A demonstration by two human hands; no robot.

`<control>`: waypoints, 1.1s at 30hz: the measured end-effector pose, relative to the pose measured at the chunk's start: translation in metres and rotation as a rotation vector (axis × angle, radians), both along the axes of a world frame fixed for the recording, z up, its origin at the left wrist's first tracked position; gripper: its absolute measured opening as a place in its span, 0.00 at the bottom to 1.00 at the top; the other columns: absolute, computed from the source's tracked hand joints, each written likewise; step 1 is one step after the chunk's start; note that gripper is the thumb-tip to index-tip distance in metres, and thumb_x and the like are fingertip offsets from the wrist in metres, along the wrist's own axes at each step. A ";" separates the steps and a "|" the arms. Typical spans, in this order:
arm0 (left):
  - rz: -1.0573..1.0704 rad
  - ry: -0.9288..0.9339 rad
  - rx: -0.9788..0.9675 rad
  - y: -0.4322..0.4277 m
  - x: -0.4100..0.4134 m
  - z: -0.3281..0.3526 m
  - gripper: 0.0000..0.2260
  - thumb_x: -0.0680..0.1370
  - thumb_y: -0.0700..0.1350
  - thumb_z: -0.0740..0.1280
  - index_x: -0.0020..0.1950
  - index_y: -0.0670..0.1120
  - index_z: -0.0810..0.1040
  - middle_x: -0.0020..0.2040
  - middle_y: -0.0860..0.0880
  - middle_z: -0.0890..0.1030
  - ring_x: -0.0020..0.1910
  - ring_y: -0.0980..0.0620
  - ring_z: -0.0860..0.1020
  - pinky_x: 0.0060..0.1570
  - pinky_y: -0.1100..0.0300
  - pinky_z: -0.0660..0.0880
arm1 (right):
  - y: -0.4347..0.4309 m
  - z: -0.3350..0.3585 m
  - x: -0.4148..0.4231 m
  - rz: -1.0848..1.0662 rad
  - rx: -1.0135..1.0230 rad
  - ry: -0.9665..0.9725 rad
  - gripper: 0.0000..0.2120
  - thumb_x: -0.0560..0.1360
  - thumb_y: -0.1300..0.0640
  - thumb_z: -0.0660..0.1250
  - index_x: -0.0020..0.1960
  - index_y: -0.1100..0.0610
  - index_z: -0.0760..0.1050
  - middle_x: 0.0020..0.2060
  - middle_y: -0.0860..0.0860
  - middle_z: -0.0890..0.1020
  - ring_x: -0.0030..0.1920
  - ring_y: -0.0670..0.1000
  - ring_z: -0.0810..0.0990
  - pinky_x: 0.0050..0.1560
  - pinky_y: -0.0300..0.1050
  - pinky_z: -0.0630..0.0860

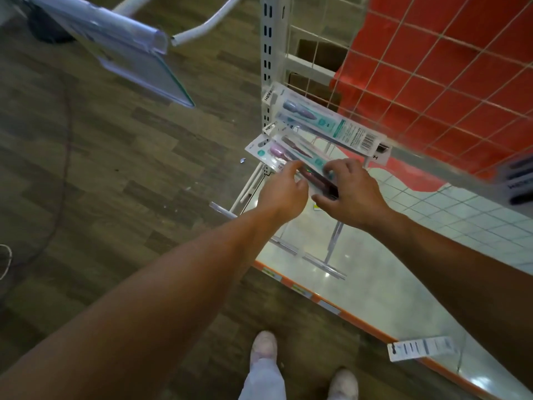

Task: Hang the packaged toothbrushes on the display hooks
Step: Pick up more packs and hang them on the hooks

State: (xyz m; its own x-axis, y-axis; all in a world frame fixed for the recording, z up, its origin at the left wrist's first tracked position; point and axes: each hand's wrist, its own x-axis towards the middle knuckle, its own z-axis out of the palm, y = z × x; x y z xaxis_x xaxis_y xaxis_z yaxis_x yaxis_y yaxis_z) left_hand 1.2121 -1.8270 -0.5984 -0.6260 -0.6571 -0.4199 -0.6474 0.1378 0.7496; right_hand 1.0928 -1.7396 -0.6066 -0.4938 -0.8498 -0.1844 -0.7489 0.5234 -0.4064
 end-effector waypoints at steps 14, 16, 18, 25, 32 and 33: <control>0.285 0.210 0.111 0.025 0.018 0.017 0.27 0.75 0.38 0.71 0.71 0.52 0.66 0.64 0.48 0.75 0.60 0.51 0.76 0.48 0.66 0.77 | 0.017 0.027 0.041 -0.170 -0.128 -0.571 0.21 0.78 0.62 0.65 0.69 0.52 0.66 0.54 0.47 0.78 0.52 0.48 0.78 0.55 0.45 0.76; 0.316 0.268 0.144 0.031 0.023 0.023 0.33 0.75 0.36 0.72 0.74 0.55 0.61 0.63 0.51 0.73 0.58 0.55 0.74 0.41 0.72 0.74 | 0.024 0.037 0.046 -0.271 -0.186 -0.682 0.18 0.76 0.63 0.66 0.64 0.52 0.70 0.49 0.46 0.79 0.49 0.48 0.80 0.52 0.46 0.79; 0.366 0.335 0.196 0.037 0.026 0.031 0.40 0.74 0.35 0.72 0.77 0.57 0.54 0.62 0.53 0.71 0.58 0.57 0.73 0.38 0.74 0.74 | 0.031 0.049 0.050 -0.341 -0.247 -0.737 0.15 0.76 0.63 0.67 0.61 0.53 0.72 0.46 0.48 0.80 0.47 0.48 0.80 0.47 0.45 0.79; 0.466 0.426 0.445 0.055 0.036 0.074 0.23 0.74 0.36 0.72 0.67 0.45 0.70 0.56 0.45 0.82 0.50 0.49 0.84 0.48 0.52 0.82 | 0.063 0.094 0.062 -0.538 -0.373 -0.883 0.07 0.81 0.54 0.61 0.55 0.50 0.77 0.45 0.50 0.83 0.46 0.50 0.83 0.40 0.44 0.78; 0.507 0.473 0.615 0.070 0.041 0.118 0.14 0.74 0.35 0.72 0.57 0.46 0.77 0.53 0.44 0.84 0.51 0.44 0.84 0.52 0.45 0.81 | 0.093 0.142 0.070 -0.589 -0.449 -1.066 0.10 0.80 0.60 0.61 0.55 0.52 0.79 0.48 0.53 0.85 0.51 0.55 0.84 0.53 0.54 0.80; 0.498 0.474 0.600 0.072 0.041 0.124 0.15 0.74 0.35 0.72 0.58 0.46 0.77 0.53 0.45 0.84 0.50 0.45 0.84 0.51 0.47 0.81 | 0.097 0.148 0.071 -0.582 -0.455 -1.073 0.10 0.80 0.62 0.61 0.55 0.53 0.79 0.48 0.53 0.85 0.51 0.55 0.84 0.53 0.54 0.80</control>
State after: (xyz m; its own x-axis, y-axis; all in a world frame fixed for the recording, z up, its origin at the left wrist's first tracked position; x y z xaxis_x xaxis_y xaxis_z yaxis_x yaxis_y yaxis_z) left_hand 1.2533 -1.7547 -0.4741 -0.5222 -0.6523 -0.5494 -0.1332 -0.5739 0.8080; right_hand 1.1638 -1.6427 -0.4590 -0.5957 -0.6524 -0.4684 0.3465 0.3173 -0.8827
